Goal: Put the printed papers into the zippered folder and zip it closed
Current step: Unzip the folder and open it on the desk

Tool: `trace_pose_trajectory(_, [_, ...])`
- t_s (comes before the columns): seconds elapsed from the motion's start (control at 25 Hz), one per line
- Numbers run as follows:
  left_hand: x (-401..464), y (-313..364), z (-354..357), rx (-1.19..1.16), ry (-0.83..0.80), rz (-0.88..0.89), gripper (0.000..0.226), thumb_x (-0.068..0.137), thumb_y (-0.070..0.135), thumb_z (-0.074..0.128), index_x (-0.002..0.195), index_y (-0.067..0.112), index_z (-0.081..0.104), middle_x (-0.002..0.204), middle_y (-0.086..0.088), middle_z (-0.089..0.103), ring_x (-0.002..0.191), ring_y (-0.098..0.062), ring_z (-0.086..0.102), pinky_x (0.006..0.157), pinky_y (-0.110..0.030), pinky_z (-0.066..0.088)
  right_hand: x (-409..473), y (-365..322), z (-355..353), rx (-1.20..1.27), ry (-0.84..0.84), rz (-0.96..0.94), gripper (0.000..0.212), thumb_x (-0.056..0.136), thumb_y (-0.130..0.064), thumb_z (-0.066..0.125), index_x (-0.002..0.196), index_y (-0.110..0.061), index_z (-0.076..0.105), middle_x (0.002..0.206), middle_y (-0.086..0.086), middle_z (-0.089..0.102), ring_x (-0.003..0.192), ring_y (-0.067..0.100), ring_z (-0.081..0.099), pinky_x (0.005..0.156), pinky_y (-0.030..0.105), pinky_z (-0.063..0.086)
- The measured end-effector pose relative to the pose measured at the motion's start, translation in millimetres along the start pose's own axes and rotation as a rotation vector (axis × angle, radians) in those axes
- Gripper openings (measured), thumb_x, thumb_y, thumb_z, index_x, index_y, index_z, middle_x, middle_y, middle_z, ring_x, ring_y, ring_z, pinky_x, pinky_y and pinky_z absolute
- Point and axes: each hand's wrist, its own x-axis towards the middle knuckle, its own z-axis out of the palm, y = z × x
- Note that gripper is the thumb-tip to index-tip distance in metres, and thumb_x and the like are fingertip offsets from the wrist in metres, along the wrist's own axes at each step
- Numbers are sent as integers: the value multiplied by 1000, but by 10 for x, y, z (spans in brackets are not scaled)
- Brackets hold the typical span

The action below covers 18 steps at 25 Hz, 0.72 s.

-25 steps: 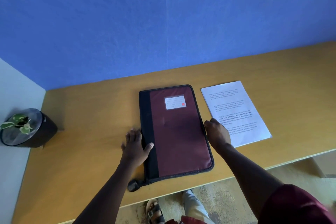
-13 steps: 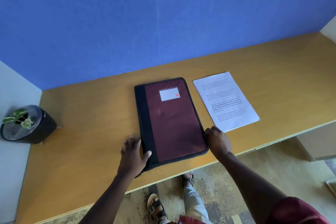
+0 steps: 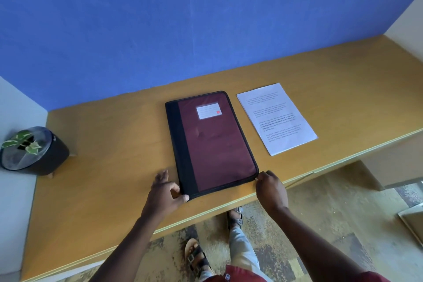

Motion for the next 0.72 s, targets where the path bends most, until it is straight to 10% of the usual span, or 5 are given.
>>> trace_pose_trajectory(0.72, [-30,-102,-172,114,-171,62,15,81,23,79,82,16,67,164,-10,-3,152,-27,-6,108,-38,40,-438,-781,352,51,-96,-72,26,82,-4,50,99,-11,67,105,6,68,85,30,65,63,26,42])
